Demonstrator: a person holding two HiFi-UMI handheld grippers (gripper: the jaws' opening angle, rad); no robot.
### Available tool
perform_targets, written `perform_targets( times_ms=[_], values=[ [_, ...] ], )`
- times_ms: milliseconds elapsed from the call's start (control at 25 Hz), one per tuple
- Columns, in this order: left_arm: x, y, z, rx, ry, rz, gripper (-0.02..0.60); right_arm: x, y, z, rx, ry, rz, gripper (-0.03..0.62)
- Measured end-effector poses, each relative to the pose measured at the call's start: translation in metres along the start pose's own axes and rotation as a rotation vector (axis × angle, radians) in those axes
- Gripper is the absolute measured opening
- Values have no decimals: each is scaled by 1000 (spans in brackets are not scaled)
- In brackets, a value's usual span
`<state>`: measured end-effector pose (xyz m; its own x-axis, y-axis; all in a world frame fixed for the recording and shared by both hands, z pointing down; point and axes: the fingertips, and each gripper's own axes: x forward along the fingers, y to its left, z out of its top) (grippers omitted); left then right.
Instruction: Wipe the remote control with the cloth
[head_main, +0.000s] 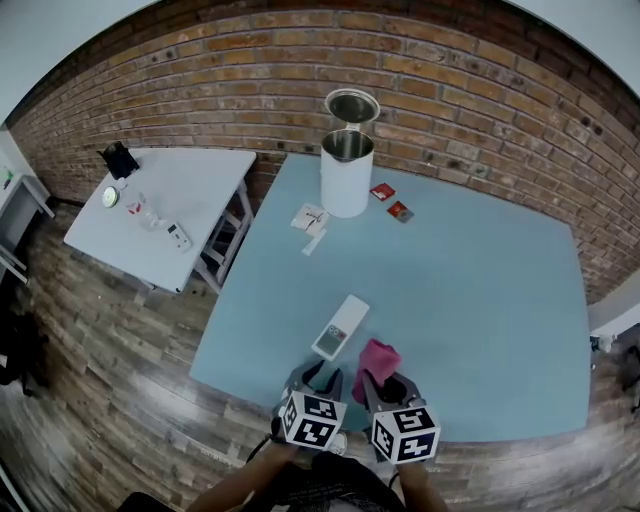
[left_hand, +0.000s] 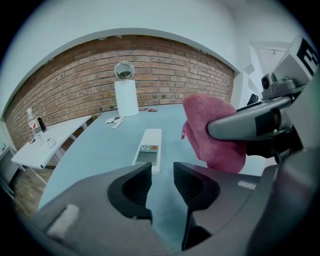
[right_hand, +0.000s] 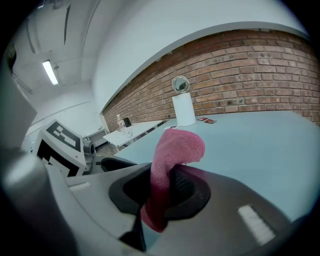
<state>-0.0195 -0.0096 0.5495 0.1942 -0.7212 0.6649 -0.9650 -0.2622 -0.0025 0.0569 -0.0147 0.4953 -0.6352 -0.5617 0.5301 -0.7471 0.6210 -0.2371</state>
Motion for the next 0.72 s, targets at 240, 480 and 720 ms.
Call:
perform_targets(
  times_ms=[240,480,720],
  values=[
    [21,16,-7,54,55,44,207,12,-8,4,-14,15,28,66],
    [38,25,-7,81,97,40,290,23,-13,9,-22,31,24,66],
    [48,31,-13,77,136,2,290,40,-13,27,-34,32,12,66]
  ],
)
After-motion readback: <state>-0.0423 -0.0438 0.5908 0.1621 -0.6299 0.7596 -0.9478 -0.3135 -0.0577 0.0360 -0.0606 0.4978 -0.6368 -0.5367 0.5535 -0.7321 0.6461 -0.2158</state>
